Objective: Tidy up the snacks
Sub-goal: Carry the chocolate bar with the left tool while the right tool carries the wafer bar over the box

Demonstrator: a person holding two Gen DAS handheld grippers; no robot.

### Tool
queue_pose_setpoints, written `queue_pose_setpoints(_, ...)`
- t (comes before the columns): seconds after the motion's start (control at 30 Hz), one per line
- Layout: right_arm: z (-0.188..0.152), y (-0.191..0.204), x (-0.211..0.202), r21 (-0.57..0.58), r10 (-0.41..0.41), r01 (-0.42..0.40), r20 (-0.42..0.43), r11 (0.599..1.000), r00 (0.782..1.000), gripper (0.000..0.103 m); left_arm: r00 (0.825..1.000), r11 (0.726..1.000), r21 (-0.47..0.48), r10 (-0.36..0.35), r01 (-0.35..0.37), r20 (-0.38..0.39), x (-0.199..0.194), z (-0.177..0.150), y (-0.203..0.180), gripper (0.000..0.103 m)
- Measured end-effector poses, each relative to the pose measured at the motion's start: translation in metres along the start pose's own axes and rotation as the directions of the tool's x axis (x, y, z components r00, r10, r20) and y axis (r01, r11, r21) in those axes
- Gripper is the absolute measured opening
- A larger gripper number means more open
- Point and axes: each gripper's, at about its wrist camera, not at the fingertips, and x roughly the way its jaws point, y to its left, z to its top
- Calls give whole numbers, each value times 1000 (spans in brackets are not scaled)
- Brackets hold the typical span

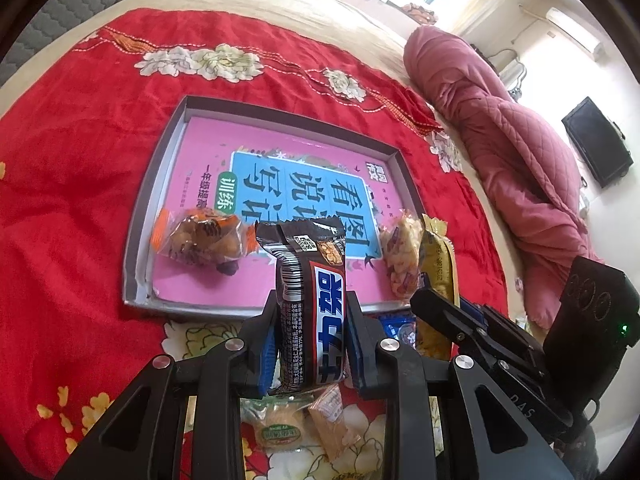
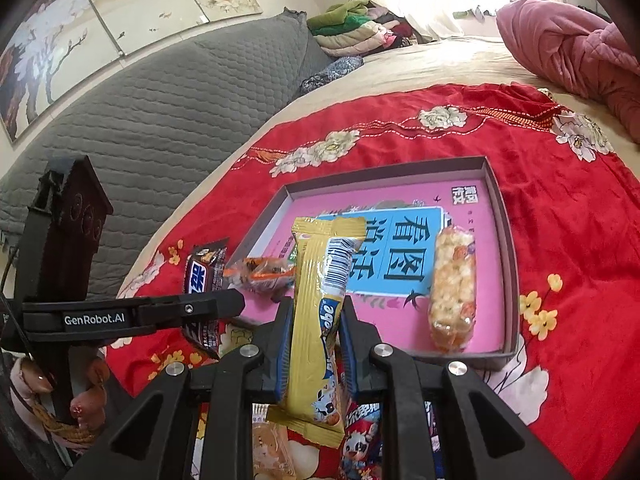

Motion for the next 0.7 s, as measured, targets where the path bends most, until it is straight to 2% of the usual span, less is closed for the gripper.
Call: queue_pose_setpoints(0.7,18,-14,12,19,-8,7,18,1000,1000,22,1000,1000,-13,18,-18,21,12,19,-1,30)
